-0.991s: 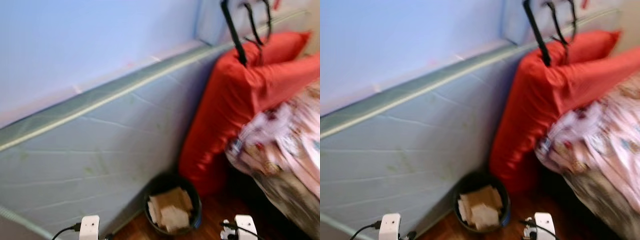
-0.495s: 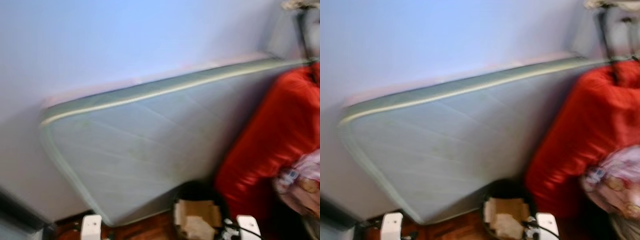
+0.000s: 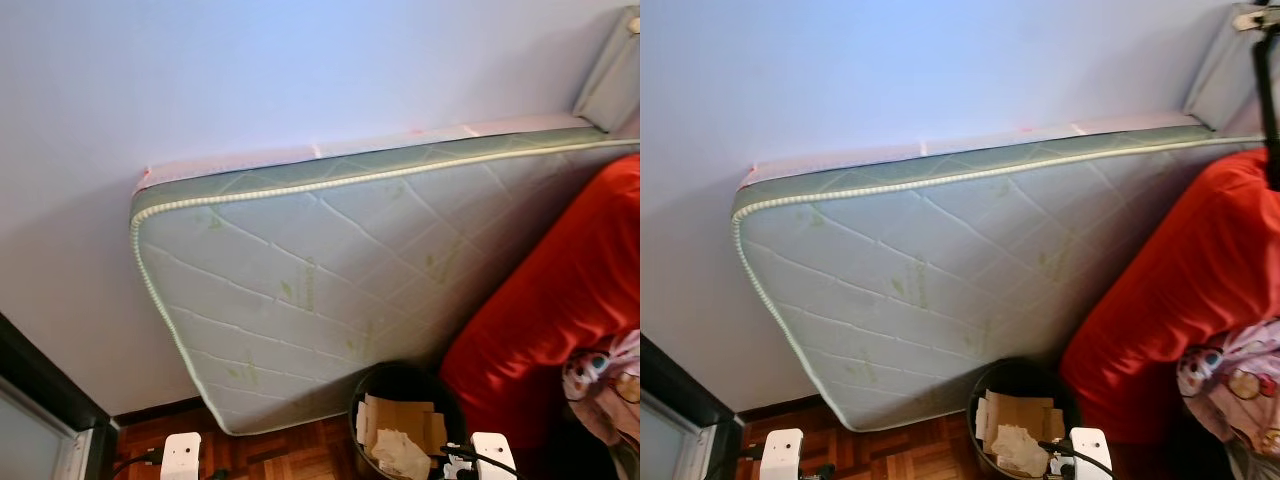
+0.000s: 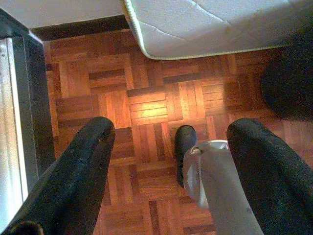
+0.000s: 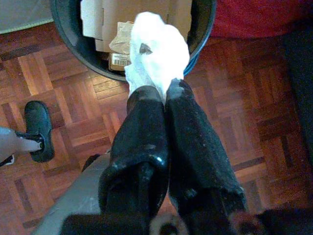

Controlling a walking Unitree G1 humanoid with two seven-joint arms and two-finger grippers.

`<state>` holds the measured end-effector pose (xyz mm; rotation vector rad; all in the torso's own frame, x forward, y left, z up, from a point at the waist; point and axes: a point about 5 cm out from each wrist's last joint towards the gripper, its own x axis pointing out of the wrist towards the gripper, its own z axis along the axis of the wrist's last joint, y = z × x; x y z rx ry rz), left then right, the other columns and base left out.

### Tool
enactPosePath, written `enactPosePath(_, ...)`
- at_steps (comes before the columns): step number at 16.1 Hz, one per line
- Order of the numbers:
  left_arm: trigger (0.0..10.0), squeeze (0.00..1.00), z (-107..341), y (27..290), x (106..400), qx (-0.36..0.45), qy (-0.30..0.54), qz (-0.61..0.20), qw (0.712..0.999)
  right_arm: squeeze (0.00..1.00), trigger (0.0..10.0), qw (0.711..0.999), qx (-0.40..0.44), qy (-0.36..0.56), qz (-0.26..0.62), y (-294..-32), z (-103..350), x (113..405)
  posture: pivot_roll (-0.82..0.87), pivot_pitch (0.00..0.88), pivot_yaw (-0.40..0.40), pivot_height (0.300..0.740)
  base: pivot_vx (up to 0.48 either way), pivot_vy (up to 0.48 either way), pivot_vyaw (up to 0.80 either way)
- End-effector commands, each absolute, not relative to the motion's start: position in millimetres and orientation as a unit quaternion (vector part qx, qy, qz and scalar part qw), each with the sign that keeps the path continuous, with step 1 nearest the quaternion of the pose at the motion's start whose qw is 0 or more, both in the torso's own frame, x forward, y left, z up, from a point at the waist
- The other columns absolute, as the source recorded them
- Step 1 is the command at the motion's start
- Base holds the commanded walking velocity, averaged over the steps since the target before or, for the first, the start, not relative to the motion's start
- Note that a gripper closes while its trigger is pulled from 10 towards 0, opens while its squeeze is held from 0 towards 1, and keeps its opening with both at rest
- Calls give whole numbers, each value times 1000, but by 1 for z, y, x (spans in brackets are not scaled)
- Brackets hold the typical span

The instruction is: Clean up the room

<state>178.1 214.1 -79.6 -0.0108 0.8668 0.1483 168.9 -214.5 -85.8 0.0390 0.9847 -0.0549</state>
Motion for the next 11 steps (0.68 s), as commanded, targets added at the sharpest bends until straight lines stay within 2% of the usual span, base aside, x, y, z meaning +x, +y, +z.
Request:
enactPosePath(1,10000,0,-79,215,179,-5,419,75,905,0,10000,882,20,470,-30,-216,-85,171,36,0,-28,720,0,0,0)
enactPosePath(2,10000,0,-79,215,179,-6,418,76,905,0,10000,883,22,468,-31,-216,-84,171,37,0,-29,720,0,0,0)
enactPosePath(8,10000,0,-78,215,180,-4,418,76,905,0,10000,884,12,467,-23,-216,-84,172,35,0,-26,720,277,0,0)
enactPosePath(10,10000,0,-78,215,180,-2,418,74,906,0,10000,884,6,468,-18,-216,-84,172,33,0,-24,720,326,0,700)
enactPosePath(11,10000,0,-78,215,181,-2,417,74,906,0,10000,884,10,467,-22,-216,-84,171,33,0,-23,720,0,0,800)
